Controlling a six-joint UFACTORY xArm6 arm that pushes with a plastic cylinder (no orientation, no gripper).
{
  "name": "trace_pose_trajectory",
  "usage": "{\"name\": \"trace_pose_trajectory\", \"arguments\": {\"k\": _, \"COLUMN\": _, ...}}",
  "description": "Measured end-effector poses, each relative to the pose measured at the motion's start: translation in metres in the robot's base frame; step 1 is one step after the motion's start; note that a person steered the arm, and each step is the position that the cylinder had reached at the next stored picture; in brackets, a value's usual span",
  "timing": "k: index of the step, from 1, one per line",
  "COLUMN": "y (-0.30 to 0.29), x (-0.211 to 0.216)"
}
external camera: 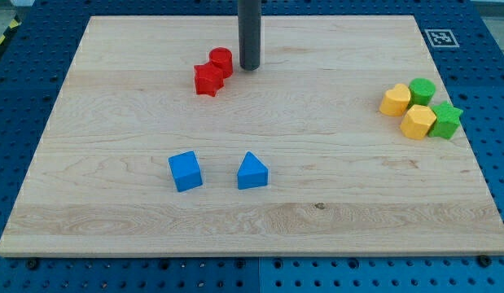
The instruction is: Move the red star slightly right
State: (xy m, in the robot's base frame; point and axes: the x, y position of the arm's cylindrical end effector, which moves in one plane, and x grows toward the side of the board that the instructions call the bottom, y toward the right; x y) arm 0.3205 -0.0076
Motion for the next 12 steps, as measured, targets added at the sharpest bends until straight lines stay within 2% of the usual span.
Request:
{"name": "trace_pose_trajectory", "arguments": {"k": 4, "y": -0.031, "x": 0.021}}
{"name": "trace_pose_trajectory", "arguments": {"k": 7, "y": 0.007, "x": 0.028}}
{"name": "trace_pose_trajectory", "arguments": {"k": 8, "y": 0.007, "x": 0.054}}
{"name": "trace_pose_trajectory", "arguments": {"k": 9, "y": -0.006, "x": 0.085}}
{"name": "trace_pose_trajectory", "arguments": {"k": 10, "y": -0.041, "x": 0.099}}
{"name": "trace_pose_trajectory", "arguments": {"k": 12, "y": -0.128, "x": 0.098}}
